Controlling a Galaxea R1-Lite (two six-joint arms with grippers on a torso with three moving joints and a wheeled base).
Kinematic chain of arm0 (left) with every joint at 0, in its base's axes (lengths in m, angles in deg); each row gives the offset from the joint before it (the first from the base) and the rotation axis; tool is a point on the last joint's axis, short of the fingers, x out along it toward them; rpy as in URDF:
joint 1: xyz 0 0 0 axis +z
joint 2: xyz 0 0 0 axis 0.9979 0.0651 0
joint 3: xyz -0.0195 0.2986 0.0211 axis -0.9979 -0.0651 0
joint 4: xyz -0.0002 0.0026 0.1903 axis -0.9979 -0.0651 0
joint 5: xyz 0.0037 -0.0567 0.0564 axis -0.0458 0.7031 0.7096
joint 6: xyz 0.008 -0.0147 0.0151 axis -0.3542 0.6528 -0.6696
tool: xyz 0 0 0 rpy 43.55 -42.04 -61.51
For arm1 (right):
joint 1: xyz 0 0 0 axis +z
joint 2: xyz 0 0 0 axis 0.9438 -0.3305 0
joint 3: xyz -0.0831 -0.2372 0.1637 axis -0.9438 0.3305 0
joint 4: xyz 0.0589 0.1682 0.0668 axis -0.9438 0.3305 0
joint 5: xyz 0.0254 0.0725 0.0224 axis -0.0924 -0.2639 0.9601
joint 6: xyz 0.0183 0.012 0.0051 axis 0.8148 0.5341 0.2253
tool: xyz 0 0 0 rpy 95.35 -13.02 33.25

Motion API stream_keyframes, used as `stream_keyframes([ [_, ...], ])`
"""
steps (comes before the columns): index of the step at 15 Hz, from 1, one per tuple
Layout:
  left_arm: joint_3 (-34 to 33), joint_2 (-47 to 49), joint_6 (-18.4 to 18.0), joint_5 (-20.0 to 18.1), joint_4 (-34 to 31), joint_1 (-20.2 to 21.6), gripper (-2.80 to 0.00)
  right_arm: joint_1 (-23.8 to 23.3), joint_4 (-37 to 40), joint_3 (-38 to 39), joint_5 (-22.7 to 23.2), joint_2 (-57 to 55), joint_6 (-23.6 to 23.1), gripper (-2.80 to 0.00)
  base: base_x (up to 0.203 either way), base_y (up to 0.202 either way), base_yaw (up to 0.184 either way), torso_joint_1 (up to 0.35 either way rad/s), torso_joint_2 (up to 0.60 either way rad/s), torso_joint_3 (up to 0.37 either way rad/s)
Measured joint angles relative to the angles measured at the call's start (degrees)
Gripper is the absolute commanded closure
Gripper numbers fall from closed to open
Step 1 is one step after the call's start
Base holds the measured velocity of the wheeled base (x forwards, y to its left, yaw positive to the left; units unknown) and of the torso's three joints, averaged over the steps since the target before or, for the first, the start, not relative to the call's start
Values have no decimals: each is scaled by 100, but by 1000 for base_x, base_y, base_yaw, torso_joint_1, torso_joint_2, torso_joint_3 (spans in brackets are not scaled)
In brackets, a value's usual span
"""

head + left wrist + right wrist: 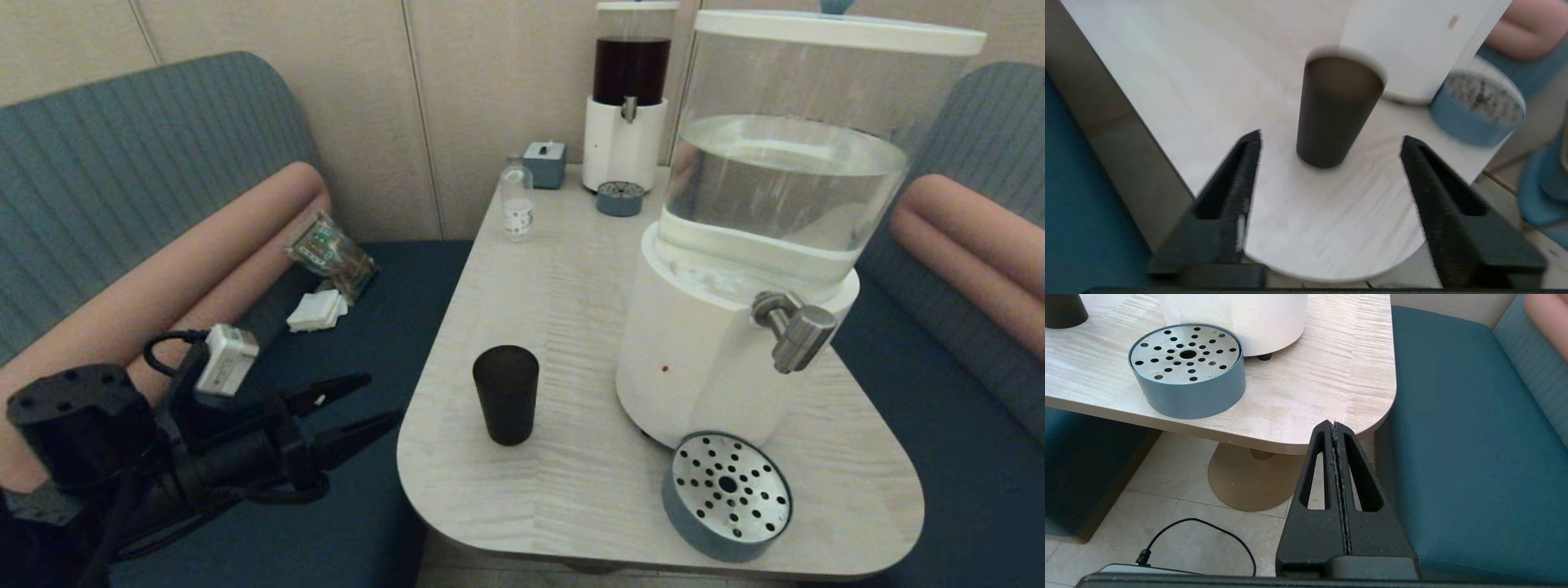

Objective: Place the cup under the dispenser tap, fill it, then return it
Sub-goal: Pick up the cup

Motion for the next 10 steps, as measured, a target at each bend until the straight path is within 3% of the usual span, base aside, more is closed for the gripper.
stream_keyframes([
  [10,513,865,-9,-120,9,-4,-280,0,-1,0,1,0,0,0,0,0,0,0,0,0],
])
